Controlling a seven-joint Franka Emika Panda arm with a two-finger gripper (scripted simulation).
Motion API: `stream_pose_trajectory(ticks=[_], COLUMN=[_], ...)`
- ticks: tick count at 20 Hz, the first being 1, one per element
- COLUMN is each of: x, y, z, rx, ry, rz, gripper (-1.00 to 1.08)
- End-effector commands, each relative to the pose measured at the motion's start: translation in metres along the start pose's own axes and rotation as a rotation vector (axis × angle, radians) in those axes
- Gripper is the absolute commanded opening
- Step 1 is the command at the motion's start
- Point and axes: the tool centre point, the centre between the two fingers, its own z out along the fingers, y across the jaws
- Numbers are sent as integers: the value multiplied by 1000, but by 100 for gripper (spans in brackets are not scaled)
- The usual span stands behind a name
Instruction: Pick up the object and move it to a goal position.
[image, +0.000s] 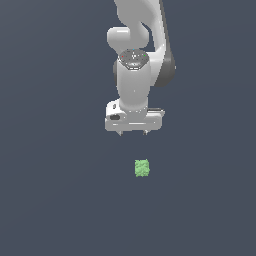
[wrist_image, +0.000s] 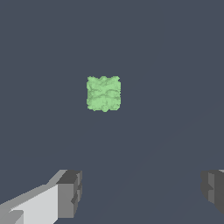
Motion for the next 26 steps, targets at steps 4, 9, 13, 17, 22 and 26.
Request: stream_pose_trajectory(ticks=[4, 9, 13, 17, 22, 26], x=[1, 4, 3, 8, 20, 34], y=[0, 1, 2, 0, -5, -11], z=[0, -1, -2, 2, 14, 30], rx=[1, 7, 7, 5, 0, -6], ry=[0, 1, 1, 1, -1, -3], rz=[0, 2, 2, 1, -1, -4], gripper=[100, 100, 100, 100, 100, 100])
